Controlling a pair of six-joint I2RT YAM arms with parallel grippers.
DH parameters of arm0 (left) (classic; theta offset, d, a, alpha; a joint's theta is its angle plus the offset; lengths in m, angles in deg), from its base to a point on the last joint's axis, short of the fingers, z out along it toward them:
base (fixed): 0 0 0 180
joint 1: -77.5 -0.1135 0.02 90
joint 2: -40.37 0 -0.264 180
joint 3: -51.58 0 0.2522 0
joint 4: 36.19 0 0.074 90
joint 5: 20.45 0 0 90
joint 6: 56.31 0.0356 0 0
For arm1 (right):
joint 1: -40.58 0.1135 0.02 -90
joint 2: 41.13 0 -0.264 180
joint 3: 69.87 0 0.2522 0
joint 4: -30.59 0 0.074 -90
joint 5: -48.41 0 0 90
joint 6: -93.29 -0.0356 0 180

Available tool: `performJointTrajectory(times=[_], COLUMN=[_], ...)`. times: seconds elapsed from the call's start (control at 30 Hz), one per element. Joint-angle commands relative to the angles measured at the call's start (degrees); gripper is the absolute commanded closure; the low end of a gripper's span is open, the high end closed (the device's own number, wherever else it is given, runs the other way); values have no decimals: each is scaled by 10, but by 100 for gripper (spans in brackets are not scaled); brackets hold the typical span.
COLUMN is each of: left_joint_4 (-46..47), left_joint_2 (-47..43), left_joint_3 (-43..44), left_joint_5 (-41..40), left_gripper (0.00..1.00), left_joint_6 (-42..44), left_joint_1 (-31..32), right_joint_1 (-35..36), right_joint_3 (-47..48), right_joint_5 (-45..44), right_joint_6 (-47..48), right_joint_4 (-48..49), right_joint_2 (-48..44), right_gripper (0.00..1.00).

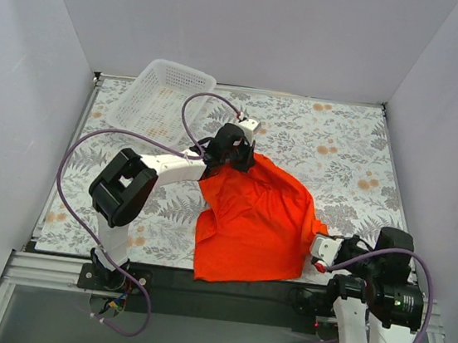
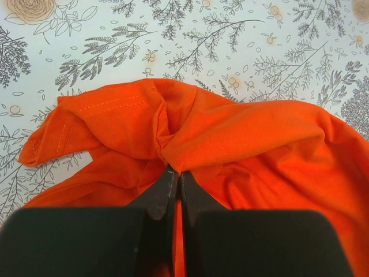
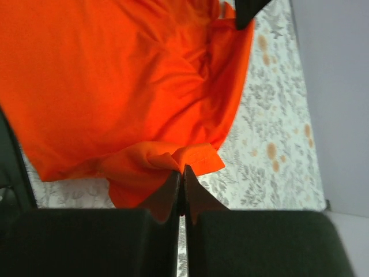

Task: Fold and stack the t-shirts
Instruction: Flatten the tshirt out

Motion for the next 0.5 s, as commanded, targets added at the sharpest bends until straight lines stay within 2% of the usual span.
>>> performJointTrajectory(times=[0.0, 0.03, 0.07, 0.1, 0.13, 0.17, 0.2, 0.27, 0.3, 0.33, 0.43, 0.47], left_joint_4=[-12, -16, -18, -17, -12, -6, 5, 15, 15, 14, 4, -1], left_joint_2=[-27, -37, -44, -54, -82, -94, -112, -154, -168, -180, -249, -267], left_joint_3=[9, 8, 2, -9, -37, -56, -72, -117, -128, -140, -179, -201], left_joint_5=[26, 32, 35, 46, 48, 48, 50, 50, 47, 35, -14, -22], left_gripper=[95, 91, 85, 78, 69, 66, 63, 56, 54, 50, 46, 42], left_joint_6=[32, 40, 48, 66, 73, 76, 82, 96, 97, 98, 76, 65], left_joint_1=[1, 1, 1, 2, 1, 1, 1, 1, 1, 1, 2, 2], right_joint_1=[0, 0, 0, 0, 0, 0, 0, 0, 0, 0, 13, 21], right_joint_3=[-4, -3, 3, 7, 11, 13, 11, -3, -20, -27, -12, 6], right_joint_5=[57, 52, 45, 34, 31, 29, 32, 37, 45, 52, 79, 76], right_joint_6=[108, 112, 112, 70, 36, 6, -67, -157, -197, -277, -382, -392], right_joint_4=[-92, -89, -84, -41, -15, 17, 46, 165, 204, 286, 398, 408], right_joint_2=[25, 29, 35, 41, 58, 68, 81, 130, 181, 214, 379, 426], right_gripper=[84, 69, 32, 19, 13, 9, 7, 5, 5, 5, 5, 8])
